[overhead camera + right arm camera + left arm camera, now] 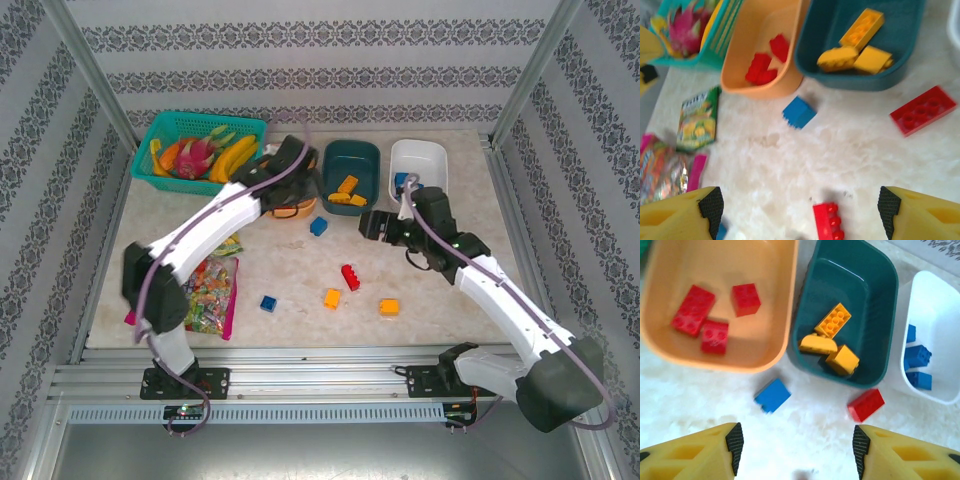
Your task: Sort the legos into containers by color
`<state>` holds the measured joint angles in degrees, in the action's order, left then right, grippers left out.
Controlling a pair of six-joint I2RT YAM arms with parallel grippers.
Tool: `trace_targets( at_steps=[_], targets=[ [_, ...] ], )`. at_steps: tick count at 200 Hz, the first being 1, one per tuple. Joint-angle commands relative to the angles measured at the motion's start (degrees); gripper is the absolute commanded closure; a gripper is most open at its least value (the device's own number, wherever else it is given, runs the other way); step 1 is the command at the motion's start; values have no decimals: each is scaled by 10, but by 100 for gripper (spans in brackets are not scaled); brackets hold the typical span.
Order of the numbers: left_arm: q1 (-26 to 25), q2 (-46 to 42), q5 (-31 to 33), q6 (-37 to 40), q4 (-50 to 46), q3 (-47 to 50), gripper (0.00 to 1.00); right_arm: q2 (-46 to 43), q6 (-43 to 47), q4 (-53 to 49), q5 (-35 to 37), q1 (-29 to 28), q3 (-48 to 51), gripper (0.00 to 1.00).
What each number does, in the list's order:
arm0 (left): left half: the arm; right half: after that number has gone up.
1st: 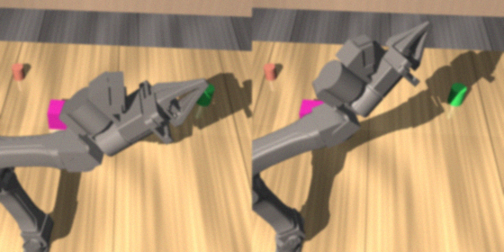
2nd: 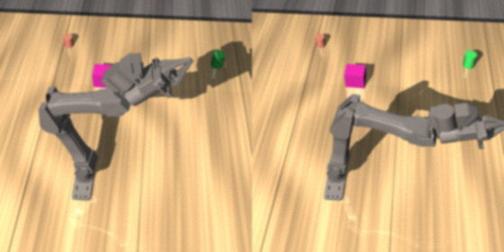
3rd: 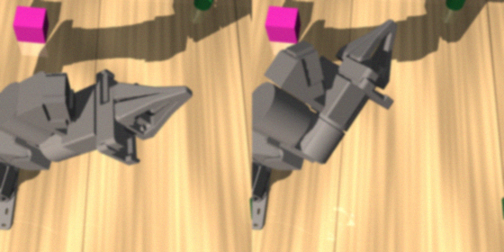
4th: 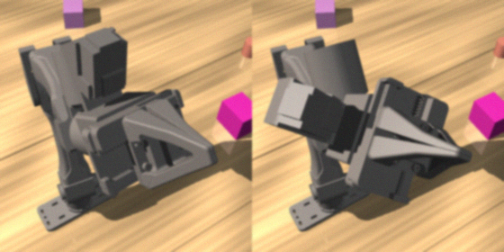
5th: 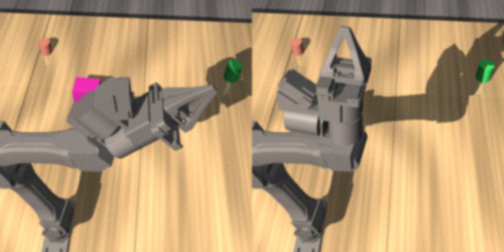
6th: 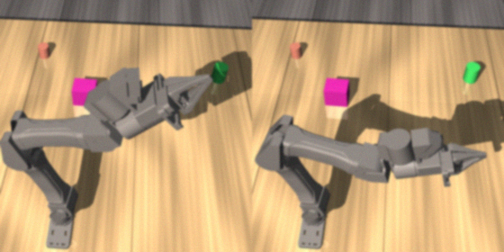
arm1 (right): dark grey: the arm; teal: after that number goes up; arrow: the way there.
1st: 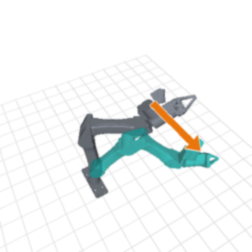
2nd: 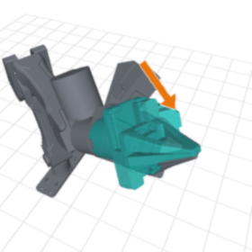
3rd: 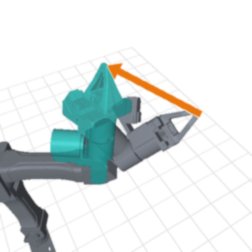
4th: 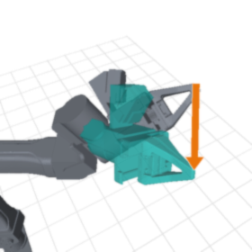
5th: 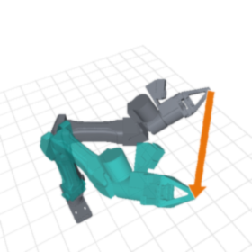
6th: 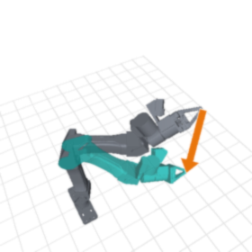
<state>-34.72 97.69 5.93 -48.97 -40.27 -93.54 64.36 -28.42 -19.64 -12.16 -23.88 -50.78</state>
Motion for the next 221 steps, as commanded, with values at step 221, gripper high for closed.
trace_targets(
  at_steps=[221],
  targets=[
    [6,-785,-49,-111,-287,465,34,447,200,-156,23,-367,-316,17]
  ],
)
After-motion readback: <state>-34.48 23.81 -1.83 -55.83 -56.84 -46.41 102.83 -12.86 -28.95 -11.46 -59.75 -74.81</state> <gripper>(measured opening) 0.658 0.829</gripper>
